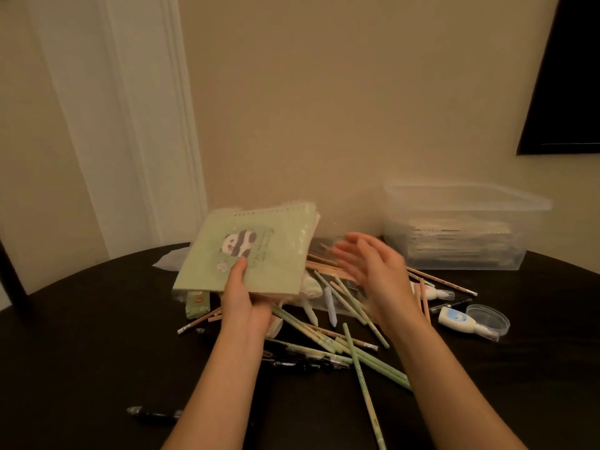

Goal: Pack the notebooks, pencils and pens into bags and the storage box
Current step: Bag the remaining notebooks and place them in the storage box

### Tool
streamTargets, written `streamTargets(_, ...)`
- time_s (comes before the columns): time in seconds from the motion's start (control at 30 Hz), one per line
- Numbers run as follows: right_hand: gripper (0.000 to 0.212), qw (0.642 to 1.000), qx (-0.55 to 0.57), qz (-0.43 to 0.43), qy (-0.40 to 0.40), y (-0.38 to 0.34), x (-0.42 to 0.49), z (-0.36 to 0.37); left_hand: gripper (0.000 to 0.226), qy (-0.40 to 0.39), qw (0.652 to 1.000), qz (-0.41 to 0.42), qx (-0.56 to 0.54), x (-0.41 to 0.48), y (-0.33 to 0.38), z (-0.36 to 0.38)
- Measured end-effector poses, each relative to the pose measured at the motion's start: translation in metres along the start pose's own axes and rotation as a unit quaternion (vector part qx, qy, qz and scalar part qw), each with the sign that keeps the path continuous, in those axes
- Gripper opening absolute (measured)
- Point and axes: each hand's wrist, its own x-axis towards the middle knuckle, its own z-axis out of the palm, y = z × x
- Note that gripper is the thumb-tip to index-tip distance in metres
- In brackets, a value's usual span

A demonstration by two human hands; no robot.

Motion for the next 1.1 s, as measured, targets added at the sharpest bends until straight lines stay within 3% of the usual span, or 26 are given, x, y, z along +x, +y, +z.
streamTargets(0.07, 0.022, 0.990, -0.066, -0.095, 0.077, 0.002, -0.002, 0.001, 0.028, 0.018, 0.999, 0.002, -0.035, 0.000, 0.005, -0.002)
streamTargets(0.13, 0.025, 0.985, -0.059, -0.126, 0.100, 0.004, -0.004, 0.003, 0.025, 0.020, 0.998, 0.005, -0.061, 0.000, 0.008, -0.003)
streamTargets(0.33, 0.091, 0.996, -0.074, 0.007, -0.046, 0.028, -0.010, 0.014, 0.014, 0.010, 0.995, 0.002, -0.097, -0.003, 0.007, -0.002)
streamTargets(0.43, 0.114, 0.998, 0.027, 0.035, -0.042, 0.036, -0.012, 0.022, 0.023, -0.003, 0.994, 0.006, -0.111, 0.000, 0.006, -0.002)
streamTargets(0.5, 0.117, 0.994, 0.078, 0.059, -0.043, 0.043, -0.012, 0.028, 0.029, -0.015, 0.994, 0.010, -0.110, 0.004, 0.005, -0.004)
streamTargets(0.6, 0.101, 0.990, -0.010, 0.064, -0.124, 0.051, -0.014, 0.041, 0.036, -0.027, 0.996, 0.003, -0.082, 0.008, 0.001, -0.005)
streamTargets(0.67, 0.085, 0.989, -0.057, 0.038, -0.133, 0.052, -0.011, 0.051, 0.038, -0.032, 0.997, -0.004, -0.070, 0.008, -0.003, -0.006)
streamTargets(0.73, 0.073, 0.996, -0.017, 0.026, -0.088, 0.048, -0.005, 0.058, 0.037, -0.045, 0.997, -0.014, -0.064, 0.005, -0.009, -0.004)
streamTargets(0.87, 0.027, 0.999, 0.049, -0.001, -0.009, 0.041, -0.003, 0.063, 0.034, -0.067, 0.997, -0.024, -0.036, -0.002, -0.017, 0.001)
streamTargets(0.97, 0.018, 0.998, 0.056, 0.012, 0.028, 0.037, -0.001, 0.062, 0.027, -0.081, 0.996, -0.035, -0.005, -0.008, -0.017, 0.005)
streamTargets(1.1, 0.012, 0.996, 0.069, 0.028, 0.042, 0.015, 0.009, 0.053, 0.042, -0.121, 0.986, -0.067, 0.093, -0.013, -0.019, 0.005)
